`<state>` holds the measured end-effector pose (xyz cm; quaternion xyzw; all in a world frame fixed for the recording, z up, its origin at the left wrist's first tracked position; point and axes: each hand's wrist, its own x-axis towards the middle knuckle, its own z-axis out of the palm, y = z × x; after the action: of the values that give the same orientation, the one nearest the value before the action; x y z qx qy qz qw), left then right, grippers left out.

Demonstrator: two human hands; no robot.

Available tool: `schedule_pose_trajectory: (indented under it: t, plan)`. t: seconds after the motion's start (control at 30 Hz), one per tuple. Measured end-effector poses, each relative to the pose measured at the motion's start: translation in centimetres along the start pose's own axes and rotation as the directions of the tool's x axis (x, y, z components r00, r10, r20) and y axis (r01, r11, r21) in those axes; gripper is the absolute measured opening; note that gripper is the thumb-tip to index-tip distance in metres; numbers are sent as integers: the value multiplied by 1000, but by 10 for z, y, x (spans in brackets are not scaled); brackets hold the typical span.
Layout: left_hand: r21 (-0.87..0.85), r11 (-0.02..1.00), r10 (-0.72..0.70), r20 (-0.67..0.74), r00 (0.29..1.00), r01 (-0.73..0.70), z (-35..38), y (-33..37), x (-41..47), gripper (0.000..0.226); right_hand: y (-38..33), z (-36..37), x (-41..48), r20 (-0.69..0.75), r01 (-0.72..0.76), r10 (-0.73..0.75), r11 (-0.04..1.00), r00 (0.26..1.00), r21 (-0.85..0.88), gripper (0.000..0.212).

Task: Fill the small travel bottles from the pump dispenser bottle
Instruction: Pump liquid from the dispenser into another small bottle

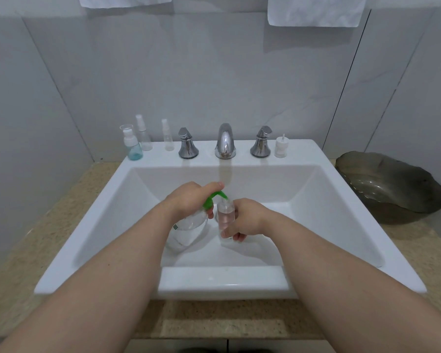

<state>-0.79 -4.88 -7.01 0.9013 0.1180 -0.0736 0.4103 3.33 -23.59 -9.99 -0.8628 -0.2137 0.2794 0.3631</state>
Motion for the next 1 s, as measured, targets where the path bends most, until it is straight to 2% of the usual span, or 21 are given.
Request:
schedule_pose_trajectory:
  t: [0.37, 0.5, 0.6, 0.73, 0.87, 1.0]
  plan:
    - [-2, 1000, 3, 6, 1000, -3, 0, 3, 0, 72, -1, 0, -1, 7, 3, -3, 1000, 1000, -11, 36]
    - [-21, 999, 30, 22, 999, -29, 0, 3, -2, 59, -1, 0, -1, 16, 3, -2, 999, 1000, -38, 36]
    - [-39, 998, 46, 31, 998, -44, 0, 4, -3, 58, -2, 0, -2, 20, 5, -4, 999, 1000, -45, 32]
    - [-55, 998, 44, 13, 999, -43, 0, 1, -3, 66, -2, 0, -3, 10, 4, -4, 1000, 1000, -16, 33]
    - [-9, 999, 31, -23, 999, -31, 1, -2, 1, 89, -1, 0, -1, -1, 5, -5, 1000, 1000, 0, 41]
    - [-28, 999, 30, -15, 999, -30, 1, 0, 0, 87, -1, 0, 0, 3, 2, -2, 1000, 1000, 6, 41]
